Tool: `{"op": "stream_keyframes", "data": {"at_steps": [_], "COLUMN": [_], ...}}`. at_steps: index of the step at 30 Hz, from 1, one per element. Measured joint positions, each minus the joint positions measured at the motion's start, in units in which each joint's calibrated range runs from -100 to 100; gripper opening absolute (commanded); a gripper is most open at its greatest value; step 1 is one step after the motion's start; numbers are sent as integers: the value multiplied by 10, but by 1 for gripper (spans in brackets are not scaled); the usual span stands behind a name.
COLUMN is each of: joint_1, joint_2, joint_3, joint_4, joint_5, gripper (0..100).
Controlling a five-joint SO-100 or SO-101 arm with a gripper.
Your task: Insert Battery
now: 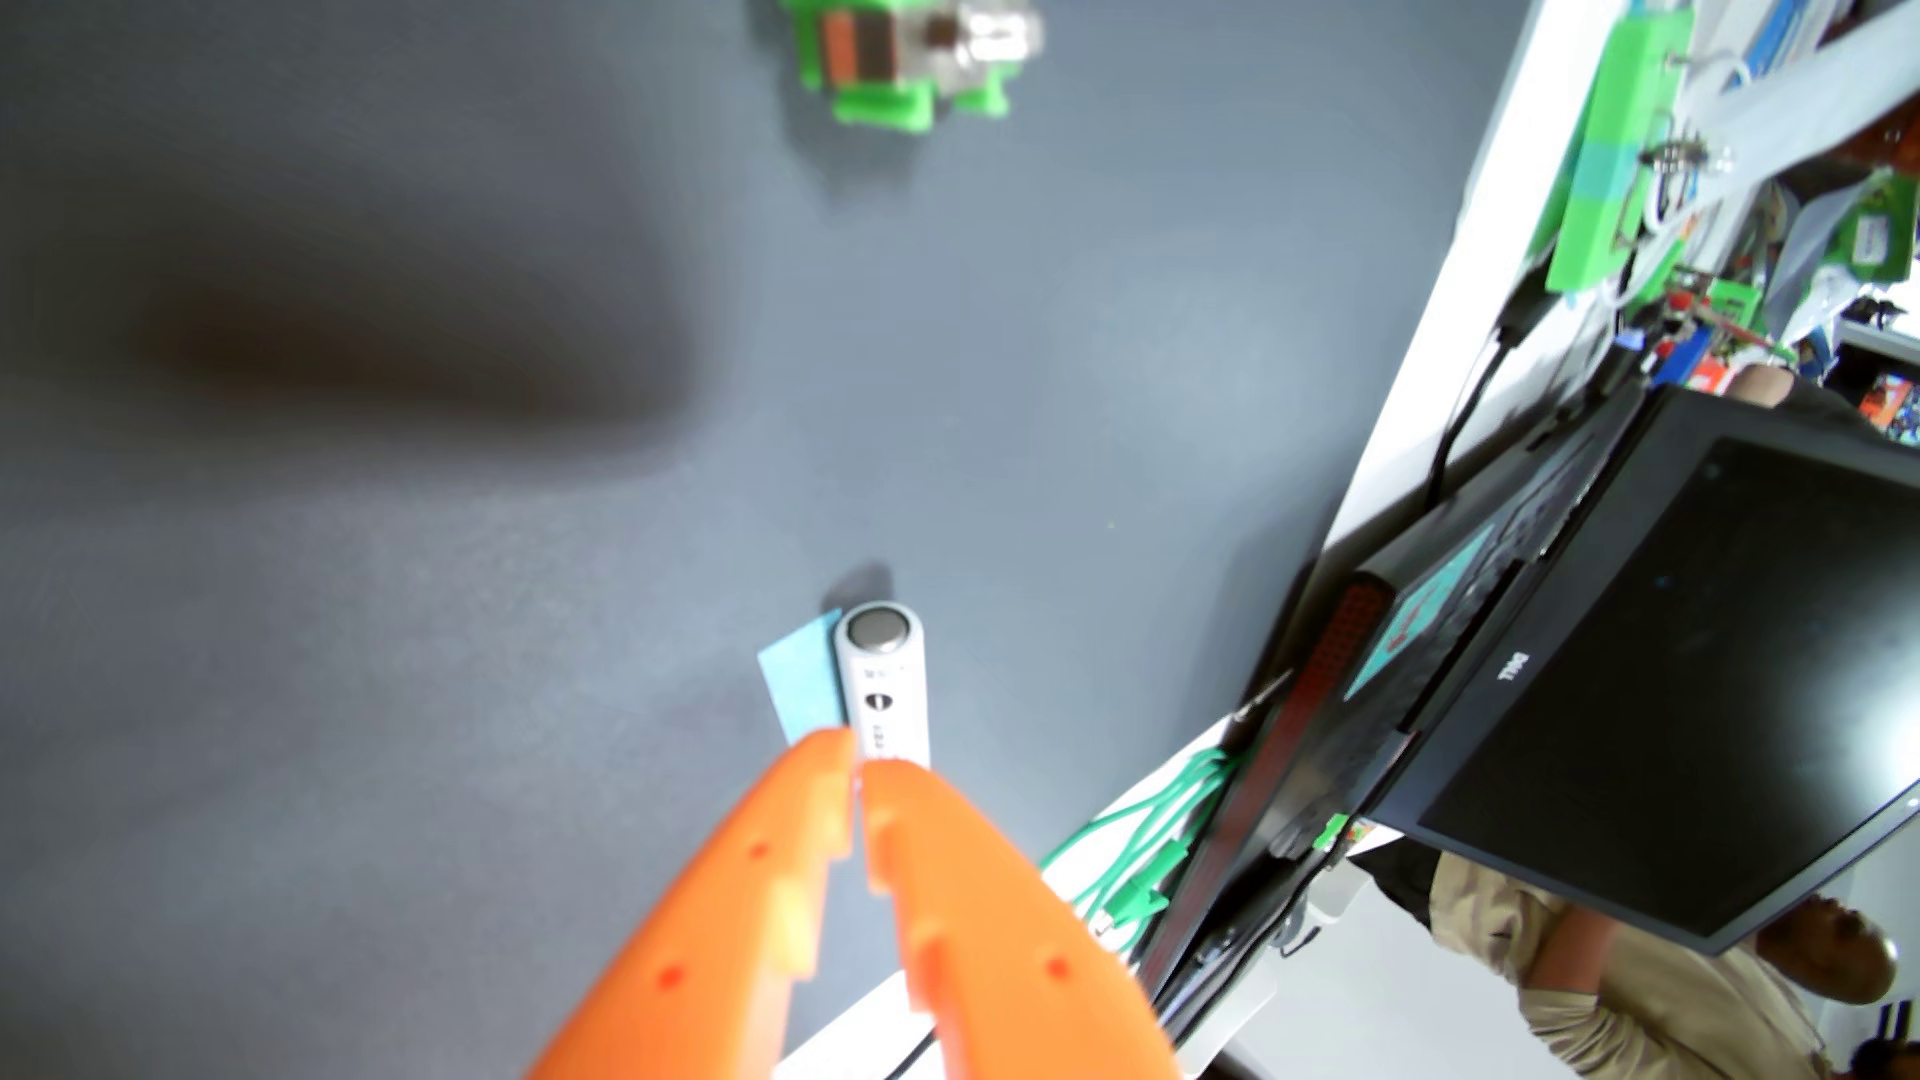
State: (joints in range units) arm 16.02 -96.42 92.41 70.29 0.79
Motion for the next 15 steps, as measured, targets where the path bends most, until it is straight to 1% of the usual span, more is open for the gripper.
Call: {"op": "stream_keyframes", "data": {"at_steps": [10, 15], "joint_1": [26, 16], "joint_2": [-2, -2], "joint_3": [1, -12], "joint_4": [-6, -6], "joint_5": [1, 17], "gripper": [1, 1]}}
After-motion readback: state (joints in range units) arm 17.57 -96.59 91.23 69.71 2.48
